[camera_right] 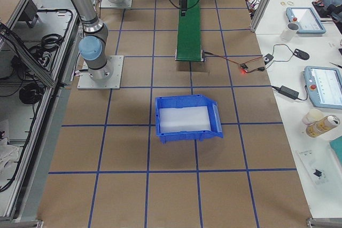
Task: Move capacitor from left to right
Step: 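Lift the capacitor with the left gripper and carry it over the belt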
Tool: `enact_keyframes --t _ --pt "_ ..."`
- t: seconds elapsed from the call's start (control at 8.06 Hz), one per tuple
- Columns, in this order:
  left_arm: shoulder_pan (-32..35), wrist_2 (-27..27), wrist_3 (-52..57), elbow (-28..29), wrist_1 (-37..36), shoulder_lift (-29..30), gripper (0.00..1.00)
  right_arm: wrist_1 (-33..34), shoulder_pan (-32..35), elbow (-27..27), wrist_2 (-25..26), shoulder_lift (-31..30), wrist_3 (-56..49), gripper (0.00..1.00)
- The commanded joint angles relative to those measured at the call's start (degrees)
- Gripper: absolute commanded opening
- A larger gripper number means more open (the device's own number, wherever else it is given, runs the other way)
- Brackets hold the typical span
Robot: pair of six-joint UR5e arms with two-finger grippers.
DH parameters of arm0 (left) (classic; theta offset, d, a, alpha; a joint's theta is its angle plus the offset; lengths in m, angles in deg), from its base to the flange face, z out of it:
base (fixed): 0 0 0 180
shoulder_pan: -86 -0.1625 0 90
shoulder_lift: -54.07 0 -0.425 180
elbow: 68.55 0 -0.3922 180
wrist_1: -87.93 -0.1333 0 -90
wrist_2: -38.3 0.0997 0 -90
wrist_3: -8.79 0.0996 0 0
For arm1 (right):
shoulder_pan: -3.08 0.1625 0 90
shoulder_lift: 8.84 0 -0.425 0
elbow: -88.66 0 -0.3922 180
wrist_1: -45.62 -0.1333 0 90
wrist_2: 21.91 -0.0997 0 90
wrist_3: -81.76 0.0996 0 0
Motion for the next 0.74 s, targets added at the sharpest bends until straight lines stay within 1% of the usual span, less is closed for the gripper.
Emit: enact_keyframes --t 0.0,0.12,0.25,0.37,0.62 --pt "4.14 -3.37 -5.9 -0.4 1.67 2.27 0.0 0.0 0.0 0.0 0.01 -0.06 0.0 1.0" --pt "3.96 -3.03 -5.2 -0.4 5.6 2.72 0.0 0.0 0.0 0.0 0.01 0.02 0.0 1.0" --pt "3.88 -2.94 -4.94 -0.4 7.9 3.85 0.0 0.0 0.0 0.0 0.01 -0.06 0.0 1.0" --pt "3.87 -2.94 -4.93 -0.31 8.01 5.43 0.0 0.0 0.09 0.0 0.01 -0.06 0.0 1.0" --pt "3.87 -2.85 -5.02 -0.14 7.92 6.67 0.0 0.0 0.0 0.0 0.01 -0.06 0.0 1.0"
